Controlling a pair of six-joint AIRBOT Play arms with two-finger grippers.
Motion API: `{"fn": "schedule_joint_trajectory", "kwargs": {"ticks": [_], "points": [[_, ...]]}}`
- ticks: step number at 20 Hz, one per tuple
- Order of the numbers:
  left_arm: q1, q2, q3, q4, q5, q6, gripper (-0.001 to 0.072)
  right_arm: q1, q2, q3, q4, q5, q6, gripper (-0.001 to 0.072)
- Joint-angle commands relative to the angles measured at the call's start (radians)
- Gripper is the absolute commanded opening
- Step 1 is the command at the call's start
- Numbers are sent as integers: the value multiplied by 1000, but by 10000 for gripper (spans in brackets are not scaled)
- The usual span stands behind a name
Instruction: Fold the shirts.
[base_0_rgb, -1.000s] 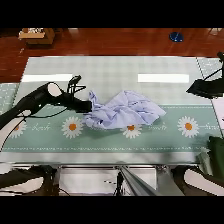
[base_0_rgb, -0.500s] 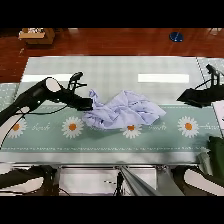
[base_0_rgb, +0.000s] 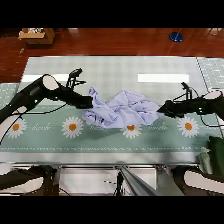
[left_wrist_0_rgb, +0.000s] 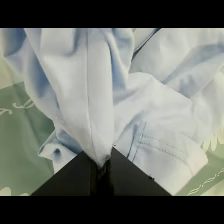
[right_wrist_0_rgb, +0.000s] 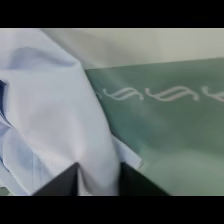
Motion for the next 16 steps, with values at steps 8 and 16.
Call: {"fn": "schedule_joint_trajectory", "kwargs": {"ticks": [8, 16], "points": [[185, 236, 361, 1, 1, 32, 27, -29, 194, 362, -221, 56, -11, 26], [312, 457, 555, -16, 2, -8, 27, -78, 502, 633, -159, 38, 70, 26]]}}
